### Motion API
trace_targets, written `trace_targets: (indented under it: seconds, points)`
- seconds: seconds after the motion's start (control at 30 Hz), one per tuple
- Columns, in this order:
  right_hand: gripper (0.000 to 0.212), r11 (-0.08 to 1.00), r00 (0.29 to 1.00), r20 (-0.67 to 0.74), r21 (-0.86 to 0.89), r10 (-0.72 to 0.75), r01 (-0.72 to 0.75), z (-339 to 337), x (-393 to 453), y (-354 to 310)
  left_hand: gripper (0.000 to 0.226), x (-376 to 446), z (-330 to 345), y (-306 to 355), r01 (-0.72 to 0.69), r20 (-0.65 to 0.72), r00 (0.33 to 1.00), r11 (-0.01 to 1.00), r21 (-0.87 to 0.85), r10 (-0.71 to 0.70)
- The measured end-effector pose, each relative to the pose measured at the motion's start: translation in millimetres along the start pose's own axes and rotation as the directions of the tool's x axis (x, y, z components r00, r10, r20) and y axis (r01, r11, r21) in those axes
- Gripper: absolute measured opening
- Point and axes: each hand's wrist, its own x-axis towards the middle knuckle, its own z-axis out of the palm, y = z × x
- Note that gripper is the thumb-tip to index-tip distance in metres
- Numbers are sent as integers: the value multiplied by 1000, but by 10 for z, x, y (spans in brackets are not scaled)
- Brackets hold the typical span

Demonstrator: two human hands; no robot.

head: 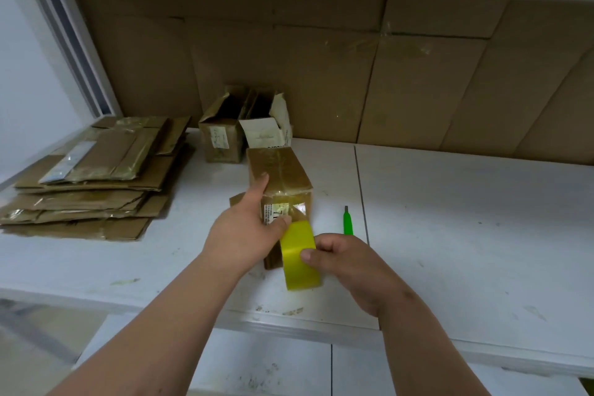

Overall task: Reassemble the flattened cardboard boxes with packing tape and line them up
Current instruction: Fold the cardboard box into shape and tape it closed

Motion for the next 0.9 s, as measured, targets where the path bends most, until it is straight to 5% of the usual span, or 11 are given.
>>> trace_targets:
  seconds: [0.17,0.23,0.3,0.37,0.43,0.53,0.63,0.73,0.9]
  points:
    - [10,999,1000,9,27,-26,26,-125,-17,-4,82,-44,31,76,108,-2,994,959,-264,-112]
    - [11,999,983,-183,-2,-32,32,-223,47,40,83,-49,56,93,125,-15,990,938,-324,-138]
    - [14,965,899,-432,-256,-71,-47,-311,184,132,83,-59,91,89,148,-14,986,914,-378,-165]
    - [34,862,847,-515,-481,-132,-159,-334,300,230,82,-90,112,85,151,-16,984,885,-440,-176]
    - [54,727,867,-483,-638,-121,-254,-311,380,313,79,-135,129,95,132,-14,987,862,-489,-160]
    - [48,532,899,-420,-793,-126,-296,-315,476,354,80,-199,149,124,124,15,990,814,-568,-140]
    - [20,583,903,-424,-753,-73,-306,-376,531,287,86,-202,149,128,163,37,983,754,-636,-181]
    - [16,716,868,-484,-645,-112,-267,-424,476,213,86,-193,161,122,189,42,974,700,-689,-222]
    - [12,821,884,-290,-547,-368,163,-321,211,-62,56,-158,195,141,202,33,965,657,-726,-261]
